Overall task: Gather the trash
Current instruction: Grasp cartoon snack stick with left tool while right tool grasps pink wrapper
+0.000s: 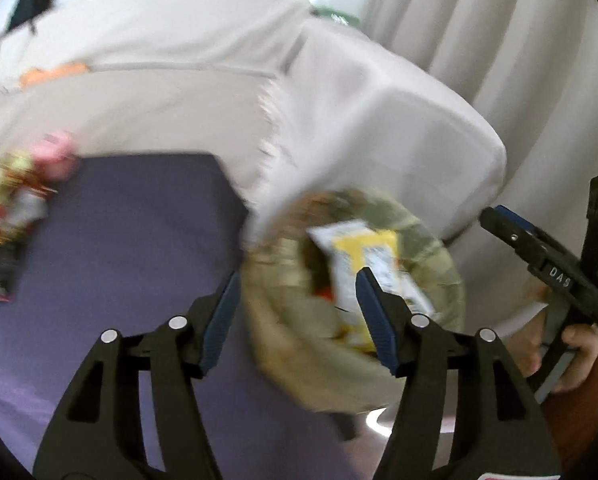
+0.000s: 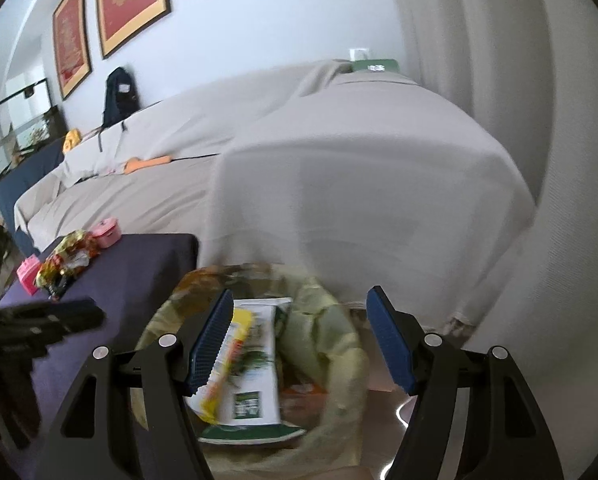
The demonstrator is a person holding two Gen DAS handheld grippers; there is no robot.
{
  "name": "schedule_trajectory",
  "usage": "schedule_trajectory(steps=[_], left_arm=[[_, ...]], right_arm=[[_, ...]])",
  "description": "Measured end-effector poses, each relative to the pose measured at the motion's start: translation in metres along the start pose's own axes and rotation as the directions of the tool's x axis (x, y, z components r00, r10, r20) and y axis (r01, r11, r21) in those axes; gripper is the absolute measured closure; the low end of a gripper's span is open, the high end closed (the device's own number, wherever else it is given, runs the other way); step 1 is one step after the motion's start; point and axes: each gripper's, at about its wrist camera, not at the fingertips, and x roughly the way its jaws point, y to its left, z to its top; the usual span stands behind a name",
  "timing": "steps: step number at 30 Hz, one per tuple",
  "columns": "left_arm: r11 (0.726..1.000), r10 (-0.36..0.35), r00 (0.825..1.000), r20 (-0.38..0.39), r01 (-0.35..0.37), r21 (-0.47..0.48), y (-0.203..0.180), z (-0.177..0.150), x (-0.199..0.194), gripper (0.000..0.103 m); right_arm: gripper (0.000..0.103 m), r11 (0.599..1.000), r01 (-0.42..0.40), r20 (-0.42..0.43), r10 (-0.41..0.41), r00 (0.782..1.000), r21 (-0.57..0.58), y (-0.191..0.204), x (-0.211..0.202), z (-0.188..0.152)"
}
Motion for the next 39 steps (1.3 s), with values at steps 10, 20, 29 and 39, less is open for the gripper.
schedule_trajectory(steps=[10,20,29,39], left_arm=[[0.962,0.261,0.95,0.172,-0.241,-0.126,0.124,-0.015,-0.098,0.04],[0.951,0.282,0.94,0.191,-0.246,-0.188,0.212,-0.016,-0.121,0.035],[0.95,0.249,0.966,0.072,-0.229,-0.212,0.246,0.036,-0.049,0.049],[0.953,0.216,0.975,0.042,-0.202,-0.224,0.237,0.016,-0.066,0.093]], right_arm=[[0.037,0.991,-0.112,-0.056,0.108,0.993,-0.075,0.08,0.018,0.002],[0.037,0.977,-0.152,-0.151,0.129,0.98,-0.149,0.175,0.06,0.004],[0.037,0.98,-0.155,-0.223,0.125,0.967,-0.123,0.207,0.099,0.008],[0.037,0.964,-0.209,-0.234,0.168,0.958,-0.164,0.231,0.115,0.018]])
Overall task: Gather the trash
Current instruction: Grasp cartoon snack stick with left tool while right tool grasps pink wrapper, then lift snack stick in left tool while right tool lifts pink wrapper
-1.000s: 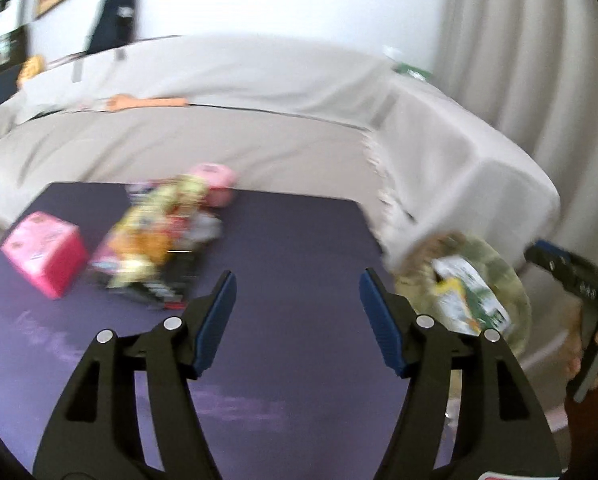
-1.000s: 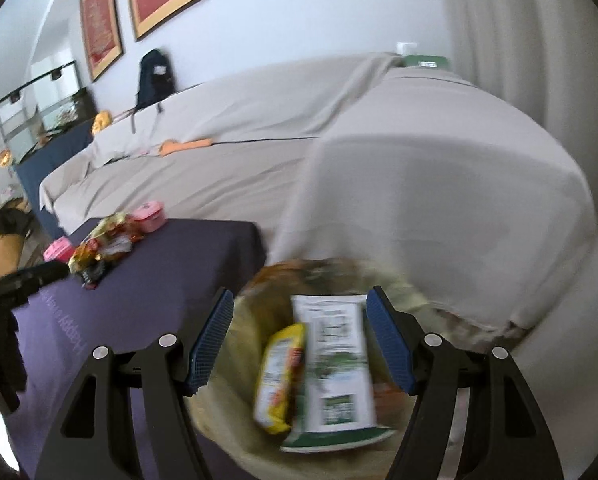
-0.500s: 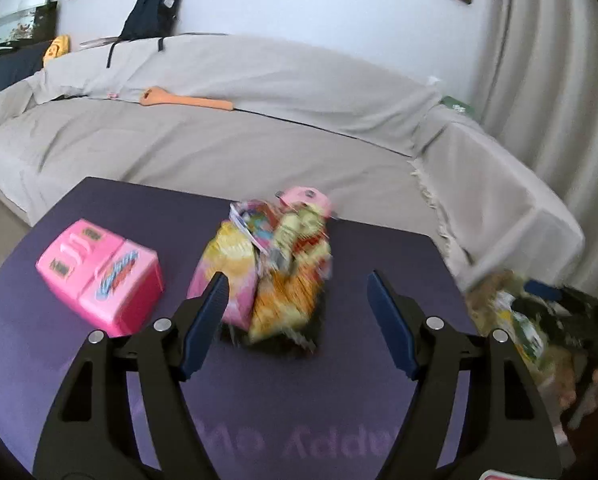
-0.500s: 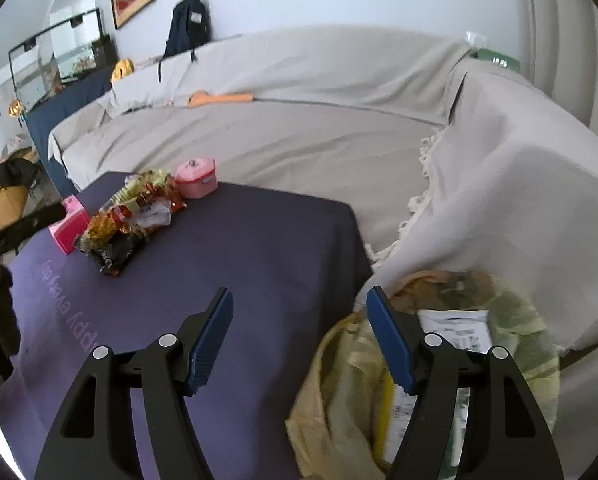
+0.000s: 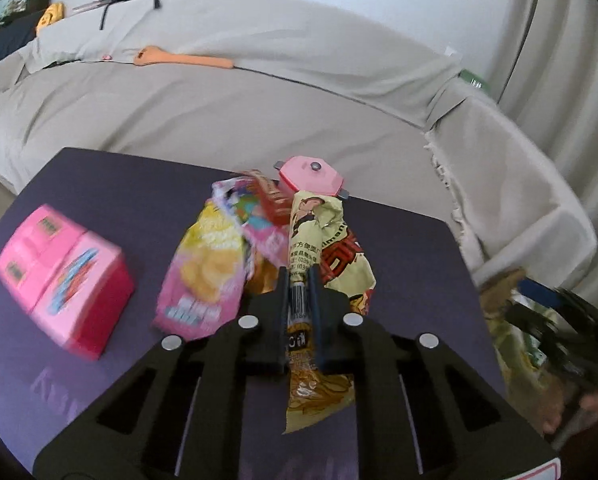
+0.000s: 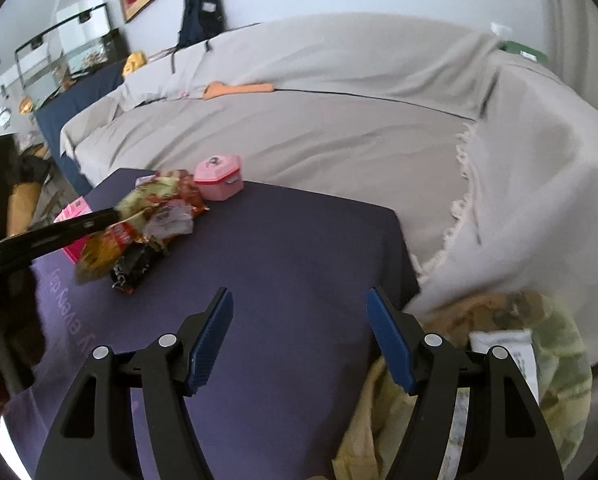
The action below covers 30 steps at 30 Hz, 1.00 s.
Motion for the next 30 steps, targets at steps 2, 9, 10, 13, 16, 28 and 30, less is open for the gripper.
schedule_trajectory(steps=[2,9,10,13,16,28,30], left_arm=[[0.999,-0.011,1.0,0.006,0.012,-0.035,0.011,-0.009,-0.021,0.093],[0.988,0.074,0.997,0.01,-0.072,-0.136,0.061,-0.047,-0.068,0.093],[0.986,0.085,0.996,0.015,-0.082,-0.148,0.068,-0.051,-0.072,0.093],[0.984,0.094,0.995,0.025,-0.089,-0.153,0.078,-0.059,-0.08,0.093],[0.983,0.07,0.997,0.009,-0.068,-0.17,0.089,-0.067,-0.082,0.093],[0.978,0.02,1.0,0.002,-0.019,-0.21,0.111,-0.086,-0.084,0.093],[0.977,0.012,1.0,0.004,-0.011,-0.213,0.112,-0.086,-0.083,0.093]], right_arm=[[0.037,0.999,-0.039,-0.002,0.039,0.999,-0.018,0.011,0.007,0.008],[0.037,0.983,-0.166,0.003,0.167,0.986,-0.08,0.076,0.039,0.045],[0.037,0.982,-0.163,0.001,0.164,0.986,-0.099,0.089,0.048,0.052],[0.038,0.979,-0.143,-0.005,0.144,0.99,-0.146,0.123,0.073,0.07],[0.048,0.977,-0.114,-0.027,0.111,0.993,-0.18,0.149,0.104,0.086],[0.073,0.962,-0.003,-0.071,-0.017,0.997,-0.274,0.18,0.164,0.096],[0.082,0.964,-0.009,-0.068,-0.01,0.998,-0.267,0.176,0.157,0.094]])
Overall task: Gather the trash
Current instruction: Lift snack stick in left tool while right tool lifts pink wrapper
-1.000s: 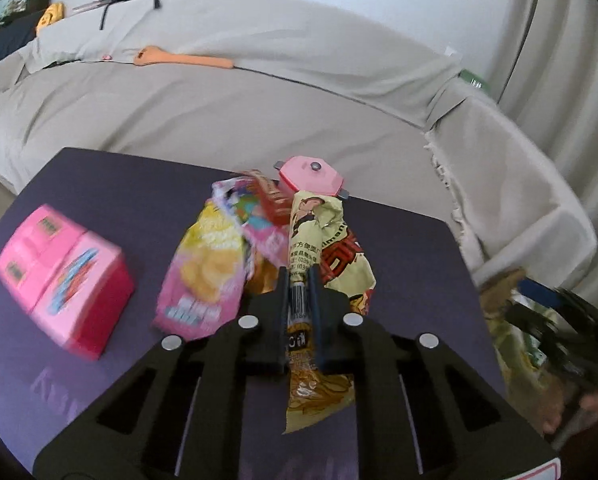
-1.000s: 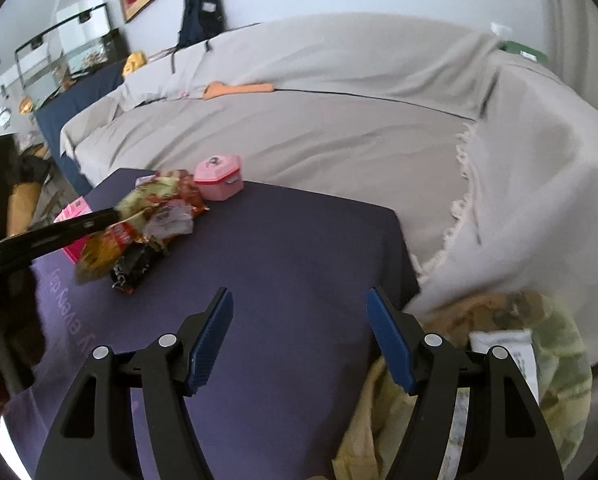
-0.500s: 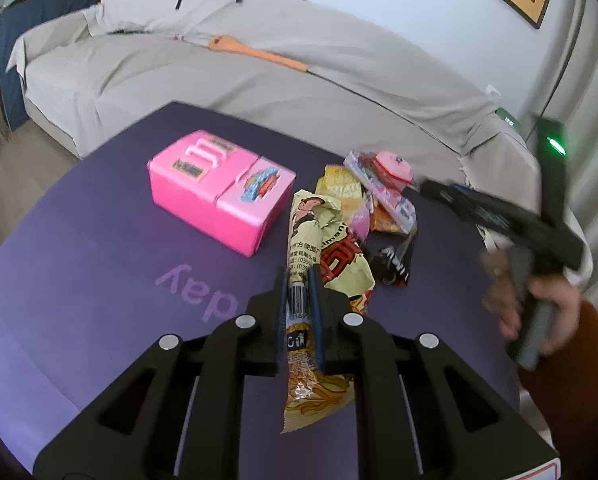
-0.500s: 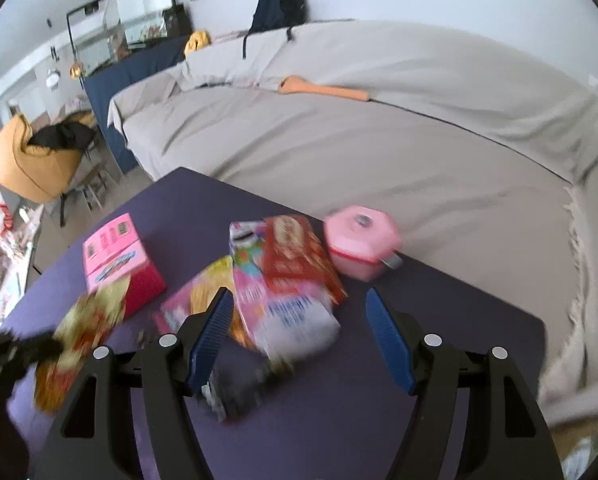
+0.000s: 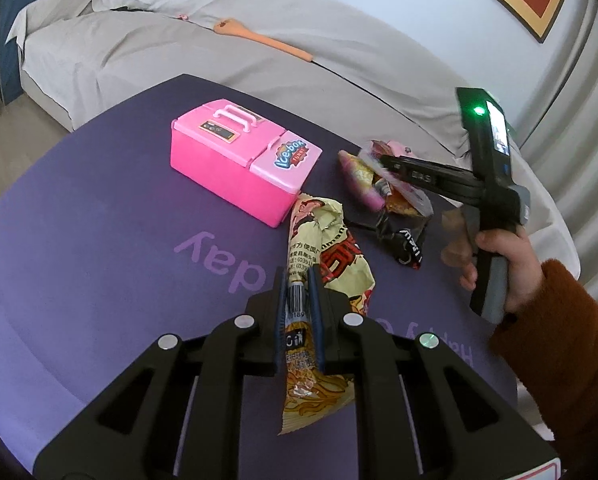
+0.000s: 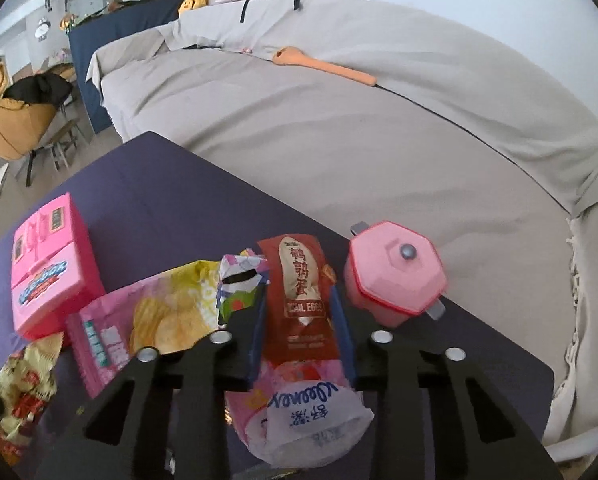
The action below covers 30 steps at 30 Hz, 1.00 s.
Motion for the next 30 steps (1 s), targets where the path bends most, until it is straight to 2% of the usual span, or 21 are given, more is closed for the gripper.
schedule_trajectory(steps=[5,8,16,18,20,22,30], left_arm=[[1.0,-0.008,1.0,-0.006,0.008,0.0,0.0,0.002,0.003,0.093],[1.0,-0.005,1.0,-0.009,0.006,0.006,-0.002,0.004,0.007,0.093],[0.999,-0.016,0.999,-0.028,0.017,0.032,-0.019,0.004,0.018,0.093],[0.999,-0.022,0.999,-0.037,0.023,0.034,-0.024,0.003,0.021,0.089],[0.999,-0.02,0.999,-0.043,0.021,0.044,-0.031,-0.001,0.022,0.078],[0.998,-0.009,0.999,-0.049,0.012,0.057,-0.038,-0.003,0.024,0.074],[0.997,0.043,0.994,-0.096,-0.036,0.072,-0.049,-0.001,0.049,0.074]], right_arm=[[0.097,1.0,-0.004,0.024,0.004,1.0,0.017,-0.016,-0.033,-0.011],[0.098,0.995,-0.061,0.053,0.057,0.997,0.076,-0.032,-0.059,-0.015],[0.098,0.992,-0.084,0.065,0.078,0.995,0.089,-0.05,-0.112,-0.037],[0.098,0.992,-0.083,0.059,0.077,0.995,0.095,-0.057,-0.12,-0.047],[0.098,0.992,-0.083,0.053,0.078,0.996,0.1,-0.061,-0.125,-0.055],[0.098,0.993,-0.072,0.049,0.068,0.996,0.088,-0.064,-0.131,-0.066],[0.098,0.996,-0.069,0.044,0.066,0.997,0.062,-0.069,-0.151,-0.097]])
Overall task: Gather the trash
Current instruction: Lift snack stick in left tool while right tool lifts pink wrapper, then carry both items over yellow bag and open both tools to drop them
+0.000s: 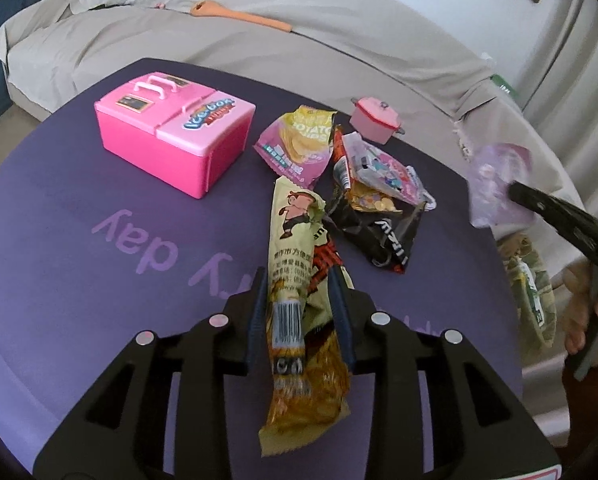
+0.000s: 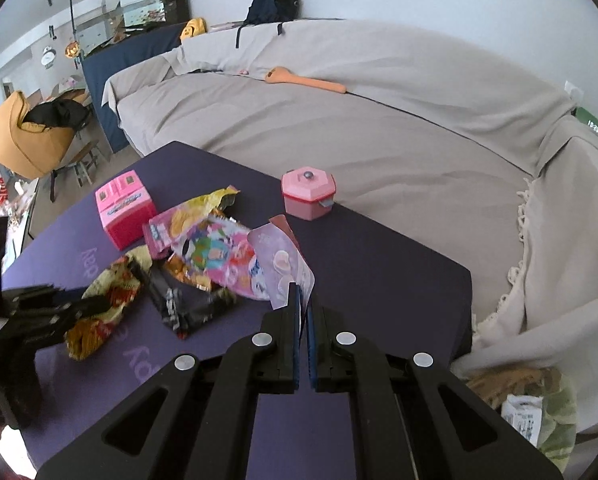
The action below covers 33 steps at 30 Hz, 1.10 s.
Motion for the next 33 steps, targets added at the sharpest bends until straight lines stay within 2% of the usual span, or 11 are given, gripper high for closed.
schedule_trajectory(steps=[2,3,4,6,12,16,21,28,33], left_arm=[[1.0,0.001,1.0,-0.012,-0.001,-0.013,0.0,0.004,0.007,0.076],[1.0,0.006,1.0,-0.014,-0.006,-0.016,0.0,0.005,0.007,0.083],[1.0,0.011,1.0,-0.013,-0.011,-0.016,-0.001,0.006,0.007,0.084],[1.0,0.005,1.0,0.0,-0.005,-0.004,-0.009,0.008,0.0,0.085],[0.998,-0.017,0.99,0.139,0.007,0.07,-0.052,0.021,-0.049,0.085],[0.992,-0.051,0.966,0.254,0.019,0.129,-0.094,0.03,-0.087,0.085],[0.974,-0.109,0.935,0.338,0.034,0.222,-0.155,0.033,-0.121,0.084],[0.926,-0.213,0.911,0.353,0.074,0.369,-0.244,0.021,-0.131,0.084],[0.888,-0.276,0.913,0.301,0.122,0.443,-0.299,0.01,-0.122,0.084]], right_arm=[[0.098,1.0,-0.002,0.002,0.002,1.0,0.003,-0.001,-0.005,-0.004],[0.098,1.0,-0.001,0.006,0.001,1.0,0.004,-0.003,-0.009,-0.008],[0.098,1.0,0.003,0.01,-0.003,1.0,0.003,-0.004,-0.012,-0.01],[0.098,1.0,0.009,0.026,-0.009,1.0,0.003,-0.008,-0.023,-0.015],[0.098,0.999,0.03,0.096,-0.032,0.995,0.029,-0.027,-0.063,-0.025],[0.098,0.997,0.039,0.156,-0.049,0.986,0.066,-0.045,-0.096,-0.031],[0.098,0.992,0.065,0.228,-0.088,0.97,0.105,-0.071,-0.143,-0.044],[0.098,0.975,0.127,0.271,-0.175,0.947,0.183,-0.121,-0.196,-0.073],[0.098,0.955,0.158,0.263,-0.224,0.939,0.25,-0.156,-0.214,-0.099]])
